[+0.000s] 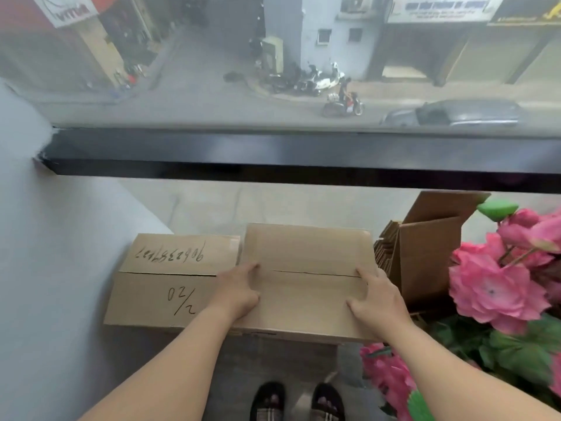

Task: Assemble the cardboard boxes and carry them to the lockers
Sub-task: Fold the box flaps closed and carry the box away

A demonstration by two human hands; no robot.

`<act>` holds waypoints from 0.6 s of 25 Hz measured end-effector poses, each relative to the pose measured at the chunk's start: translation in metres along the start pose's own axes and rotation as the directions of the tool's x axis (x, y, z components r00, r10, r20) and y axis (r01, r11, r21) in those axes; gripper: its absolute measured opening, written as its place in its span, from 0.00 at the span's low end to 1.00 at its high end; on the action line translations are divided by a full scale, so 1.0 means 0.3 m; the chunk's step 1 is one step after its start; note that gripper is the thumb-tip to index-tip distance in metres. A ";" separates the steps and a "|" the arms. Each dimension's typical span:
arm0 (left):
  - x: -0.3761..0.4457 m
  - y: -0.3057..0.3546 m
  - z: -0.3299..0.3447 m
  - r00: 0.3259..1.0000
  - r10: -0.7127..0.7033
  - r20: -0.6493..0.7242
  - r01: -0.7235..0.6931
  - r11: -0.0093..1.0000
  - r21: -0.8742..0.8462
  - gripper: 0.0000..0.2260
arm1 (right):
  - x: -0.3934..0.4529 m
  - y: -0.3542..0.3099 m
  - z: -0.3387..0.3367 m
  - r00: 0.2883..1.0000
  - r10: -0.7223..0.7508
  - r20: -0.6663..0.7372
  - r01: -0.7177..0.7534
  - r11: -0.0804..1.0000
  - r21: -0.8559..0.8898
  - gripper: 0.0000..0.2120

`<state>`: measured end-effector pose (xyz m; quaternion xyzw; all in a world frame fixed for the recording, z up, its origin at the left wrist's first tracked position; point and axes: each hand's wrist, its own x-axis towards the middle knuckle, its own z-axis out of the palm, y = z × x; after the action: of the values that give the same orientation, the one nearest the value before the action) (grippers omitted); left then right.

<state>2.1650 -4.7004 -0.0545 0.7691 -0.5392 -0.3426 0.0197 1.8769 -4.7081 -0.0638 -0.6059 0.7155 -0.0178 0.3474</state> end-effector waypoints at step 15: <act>0.200 -0.068 0.181 0.998 0.021 0.060 -0.038 0.957 0.287 0.14 | 0.131 0.060 0.192 0.996 0.071 0.054 -0.072 0.997 0.018 0.30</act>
<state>2.1630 -4.7239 -0.1347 0.7456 -0.5950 -0.2818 -0.1027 1.8905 -4.7151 -0.1341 -0.5768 0.7269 0.0038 0.3727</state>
